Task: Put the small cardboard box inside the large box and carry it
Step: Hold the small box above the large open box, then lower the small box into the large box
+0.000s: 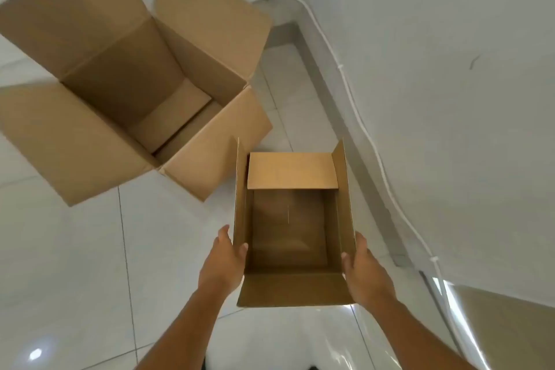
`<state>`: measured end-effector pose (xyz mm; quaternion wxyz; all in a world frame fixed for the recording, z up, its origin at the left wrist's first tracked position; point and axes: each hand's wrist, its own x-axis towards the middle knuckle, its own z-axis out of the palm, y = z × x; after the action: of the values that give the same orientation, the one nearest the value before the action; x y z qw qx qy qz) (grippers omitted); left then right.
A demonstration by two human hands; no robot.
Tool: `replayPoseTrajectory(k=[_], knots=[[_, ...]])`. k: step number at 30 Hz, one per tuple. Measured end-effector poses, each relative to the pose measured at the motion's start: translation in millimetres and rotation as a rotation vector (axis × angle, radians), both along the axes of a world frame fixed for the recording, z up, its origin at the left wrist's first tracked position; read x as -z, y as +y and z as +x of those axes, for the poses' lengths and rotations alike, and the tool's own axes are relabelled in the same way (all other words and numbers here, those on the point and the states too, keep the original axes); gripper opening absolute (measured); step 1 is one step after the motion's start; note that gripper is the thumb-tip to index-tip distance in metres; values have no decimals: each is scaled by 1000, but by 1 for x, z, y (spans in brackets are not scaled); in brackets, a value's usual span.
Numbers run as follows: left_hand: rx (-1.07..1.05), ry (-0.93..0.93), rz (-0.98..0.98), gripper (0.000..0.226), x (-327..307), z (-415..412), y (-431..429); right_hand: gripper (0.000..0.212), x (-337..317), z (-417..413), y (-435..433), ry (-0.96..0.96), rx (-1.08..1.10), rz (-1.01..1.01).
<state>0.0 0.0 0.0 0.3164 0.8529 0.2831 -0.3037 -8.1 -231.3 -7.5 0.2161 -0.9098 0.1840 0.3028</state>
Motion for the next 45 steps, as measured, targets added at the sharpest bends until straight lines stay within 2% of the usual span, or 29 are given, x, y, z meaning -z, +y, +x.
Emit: replayPoseTrajectory(k=[3, 5, 15, 27, 32, 39, 42, 45], knots=[[25, -70, 52, 34, 18, 2, 3, 42, 13, 3, 0, -52, 6, -38], [49, -61, 108, 27, 21, 4, 4, 37, 15, 3, 0, -21, 24, -63], [117, -103, 119, 27, -15, 6, 6, 48, -26, 3, -5, -2, 97, -69], [169, -195, 70, 20, -156, 33, 7, 44, -170, 18, -12, -176, 127, -140], [169, -288, 64, 22, -223, 52, 24, 30, -232, 35, 3, -293, 120, -169], [115, -388, 70, 22, -295, 83, 89, 33, -300, 81, 59, -383, 57, -176], [45, -406, 81, 24, -312, 93, 131, 36, -316, 107, 97, -395, -50, -218], [-40, -424, 85, 26, -320, 102, 175, 38, -329, 138, 138, -400, -86, -137]])
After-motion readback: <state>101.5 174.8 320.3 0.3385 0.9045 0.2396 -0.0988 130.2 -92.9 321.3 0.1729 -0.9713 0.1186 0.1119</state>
